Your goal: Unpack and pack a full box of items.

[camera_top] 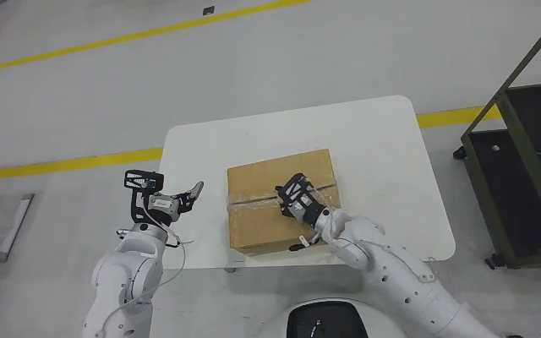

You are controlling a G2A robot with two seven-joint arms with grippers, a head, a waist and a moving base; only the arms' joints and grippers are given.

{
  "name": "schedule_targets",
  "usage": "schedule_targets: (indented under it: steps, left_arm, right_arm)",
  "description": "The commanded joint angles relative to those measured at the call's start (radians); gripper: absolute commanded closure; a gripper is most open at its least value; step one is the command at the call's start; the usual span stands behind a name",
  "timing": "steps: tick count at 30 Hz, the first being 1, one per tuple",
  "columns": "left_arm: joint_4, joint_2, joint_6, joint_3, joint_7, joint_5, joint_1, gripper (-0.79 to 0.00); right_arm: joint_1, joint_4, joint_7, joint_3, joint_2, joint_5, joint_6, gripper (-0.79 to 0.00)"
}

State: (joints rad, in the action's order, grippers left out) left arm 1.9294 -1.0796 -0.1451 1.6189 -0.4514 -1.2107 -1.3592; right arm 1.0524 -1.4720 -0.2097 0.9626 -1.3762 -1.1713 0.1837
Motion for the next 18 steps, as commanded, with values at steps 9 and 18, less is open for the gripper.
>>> schedule_targets:
  steps: [9, 18]
  left_arm:
    - [0.000, 0.000, 0.000, 0.000, 0.000, 0.000, 0.000, -0.785]
    - [0.028, -0.001, -0.054, 0.012, 0.062, 0.063, -0.030, -0.785]
  right_arm:
    - [0.284, -0.326, -0.048, 0.379, 0.074, -0.035, -0.036, 0.000]
    - [0.461, -0.568, -0.035, 0.593, 0.099, -0.001, -0.006, 0.000]
